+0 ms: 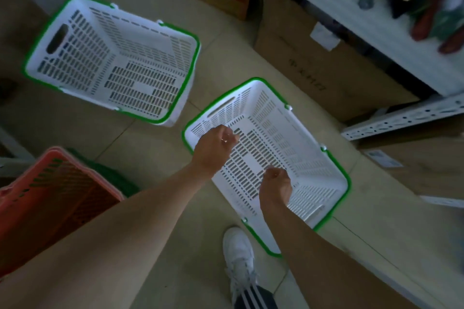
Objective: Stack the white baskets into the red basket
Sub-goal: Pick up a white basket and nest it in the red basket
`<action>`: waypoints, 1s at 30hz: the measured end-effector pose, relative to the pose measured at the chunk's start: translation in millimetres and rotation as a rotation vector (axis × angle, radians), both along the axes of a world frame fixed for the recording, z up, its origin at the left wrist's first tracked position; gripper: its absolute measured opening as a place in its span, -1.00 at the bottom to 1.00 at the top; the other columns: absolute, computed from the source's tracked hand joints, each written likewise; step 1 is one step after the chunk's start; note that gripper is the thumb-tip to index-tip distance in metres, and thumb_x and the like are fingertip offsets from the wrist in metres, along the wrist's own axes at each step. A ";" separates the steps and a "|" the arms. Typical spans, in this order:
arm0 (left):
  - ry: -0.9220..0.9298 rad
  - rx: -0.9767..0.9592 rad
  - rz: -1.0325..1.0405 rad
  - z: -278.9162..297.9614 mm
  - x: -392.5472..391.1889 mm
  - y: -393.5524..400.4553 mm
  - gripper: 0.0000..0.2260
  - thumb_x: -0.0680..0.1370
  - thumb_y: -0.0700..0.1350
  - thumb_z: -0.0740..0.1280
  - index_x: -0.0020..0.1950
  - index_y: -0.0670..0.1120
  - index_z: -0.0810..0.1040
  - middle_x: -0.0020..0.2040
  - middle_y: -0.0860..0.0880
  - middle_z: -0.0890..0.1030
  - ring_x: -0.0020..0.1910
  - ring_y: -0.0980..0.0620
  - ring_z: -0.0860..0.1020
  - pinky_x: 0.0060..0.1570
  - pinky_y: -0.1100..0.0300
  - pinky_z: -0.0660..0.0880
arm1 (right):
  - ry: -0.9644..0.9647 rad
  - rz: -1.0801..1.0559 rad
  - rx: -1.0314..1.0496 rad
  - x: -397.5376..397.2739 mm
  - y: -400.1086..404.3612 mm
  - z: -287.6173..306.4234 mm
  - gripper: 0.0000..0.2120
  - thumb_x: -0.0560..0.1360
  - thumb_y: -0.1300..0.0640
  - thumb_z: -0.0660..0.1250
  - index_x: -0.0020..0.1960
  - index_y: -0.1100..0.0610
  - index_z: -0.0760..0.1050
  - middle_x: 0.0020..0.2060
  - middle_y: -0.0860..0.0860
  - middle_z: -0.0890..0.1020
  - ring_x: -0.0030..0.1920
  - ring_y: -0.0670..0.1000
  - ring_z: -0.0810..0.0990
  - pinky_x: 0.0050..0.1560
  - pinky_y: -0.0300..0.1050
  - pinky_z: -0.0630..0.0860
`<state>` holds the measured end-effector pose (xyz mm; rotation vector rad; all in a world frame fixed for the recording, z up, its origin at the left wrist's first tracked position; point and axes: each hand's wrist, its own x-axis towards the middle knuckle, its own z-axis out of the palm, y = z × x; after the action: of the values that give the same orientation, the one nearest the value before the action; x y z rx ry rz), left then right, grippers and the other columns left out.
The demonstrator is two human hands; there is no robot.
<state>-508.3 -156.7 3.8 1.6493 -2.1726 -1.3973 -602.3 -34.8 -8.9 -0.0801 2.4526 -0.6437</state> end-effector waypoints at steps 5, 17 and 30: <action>-0.129 -0.118 -0.200 -7.6 -43.8 -23.0 -0.62 0.58 0.07 0.25 0.27 -0.15 0.54 0.23 -0.14 0.59 0.19 -0.11 0.58 0.19 0.02 0.49 | -0.014 -0.157 0.045 -31.1 15.8 -7.5 -0.64 0.64 0.05 0.06 0.15 0.25 0.52 0.08 0.22 0.63 0.08 0.21 0.58 -0.06 -0.12 0.37; -0.467 -0.380 -0.355 -40.5 -92.6 -76.3 -0.57 0.59 -0.10 0.21 0.45 -0.18 0.36 0.45 -0.24 0.34 0.40 -0.25 0.33 0.38 -0.07 0.31 | 0.045 -0.590 0.259 -71.9 67.2 -30.7 -0.64 0.63 -0.02 0.03 0.16 0.20 0.46 0.15 0.18 0.56 0.15 0.20 0.53 0.22 0.08 0.33; -0.622 -0.233 -0.236 -72.3 -109.5 -93.5 -0.34 0.57 -0.08 0.23 0.59 -0.16 -0.01 0.52 -0.26 0.24 0.46 -0.28 0.27 0.43 -0.12 0.26 | -0.122 -0.727 0.251 -90.6 99.5 -69.7 -0.58 0.60 -0.03 0.10 0.25 0.29 0.35 0.23 0.25 0.48 0.20 0.25 0.48 0.23 0.12 0.37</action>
<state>-617.8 -250.2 -68.5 1.9705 -2.7968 -0.6629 -693.0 64.7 -78.6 0.9535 2.3890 -0.5949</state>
